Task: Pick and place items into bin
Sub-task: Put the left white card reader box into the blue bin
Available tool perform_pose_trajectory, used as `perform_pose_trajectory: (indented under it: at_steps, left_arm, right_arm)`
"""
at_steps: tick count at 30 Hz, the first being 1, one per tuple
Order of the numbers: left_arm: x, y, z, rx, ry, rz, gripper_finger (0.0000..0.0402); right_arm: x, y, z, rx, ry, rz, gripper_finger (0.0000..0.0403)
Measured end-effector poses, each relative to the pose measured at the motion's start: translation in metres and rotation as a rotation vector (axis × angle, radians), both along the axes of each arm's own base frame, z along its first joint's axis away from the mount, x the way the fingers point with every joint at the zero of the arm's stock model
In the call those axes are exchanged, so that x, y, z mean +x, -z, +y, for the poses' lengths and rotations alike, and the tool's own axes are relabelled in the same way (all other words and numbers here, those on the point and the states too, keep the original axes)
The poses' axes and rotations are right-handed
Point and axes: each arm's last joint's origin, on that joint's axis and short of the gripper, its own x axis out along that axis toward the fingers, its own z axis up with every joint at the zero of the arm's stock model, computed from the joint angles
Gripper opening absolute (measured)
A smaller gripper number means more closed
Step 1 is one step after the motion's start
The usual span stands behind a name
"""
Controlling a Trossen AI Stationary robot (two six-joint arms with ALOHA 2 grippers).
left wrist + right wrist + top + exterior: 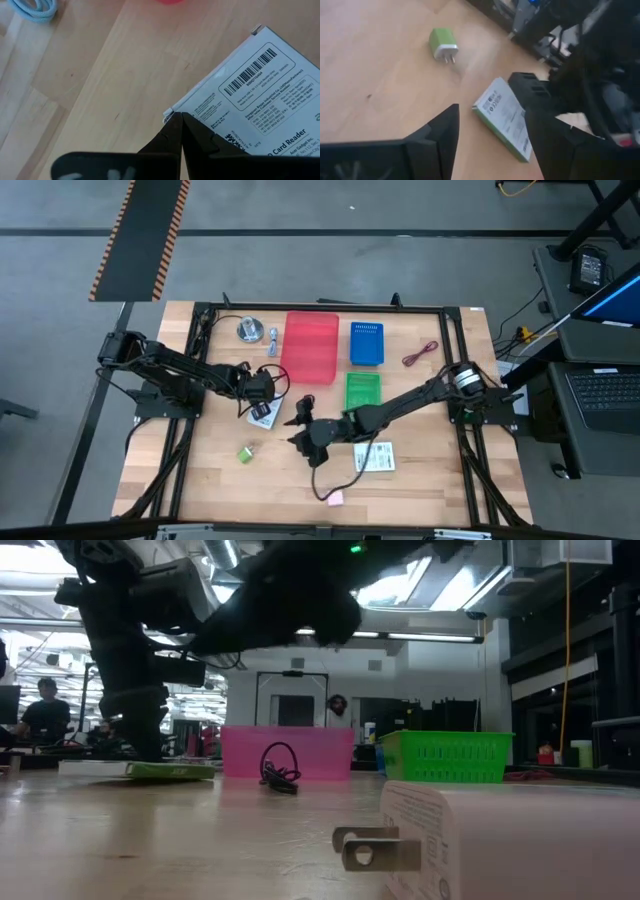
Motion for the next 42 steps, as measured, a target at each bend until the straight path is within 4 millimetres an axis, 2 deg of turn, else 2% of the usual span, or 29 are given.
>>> perform_pose_trajectory:
  at_steps: [7, 13, 25, 36, 42]
  left_arm:
    - [0.0, 0.0, 0.0, -0.009, 0.001, -0.004, 0.0002]
    - [0.001, 0.0, -0.001, -0.036, 0.007, -0.011, 0.0002]
    - [0.001, 0.0, -0.001, -0.052, -0.037, -0.023, 0.0002]
    - [0.004, 0.0, -0.002, -0.09, -0.05, -0.058, 0.0002]
    - [0.005, 0.0, -0.003, -0.097, -0.048, -0.067, 0.0002]
  right_arm:
    - [0.032, 0.021, 0.009, -0.05, 0.015, 0.114, 0.02]
    - [0.045, 0.039, 0.009, -0.093, 0.065, 0.121, 0.02]
    - [0.057, 0.071, -0.005, -0.11, 0.106, 0.155, 0.0199]
    - [0.06, 0.072, -0.015, -0.109, 0.132, 0.146, 0.0199]
    - [0.061, 0.084, -0.014, -0.1, 0.108, 0.156, 0.02]
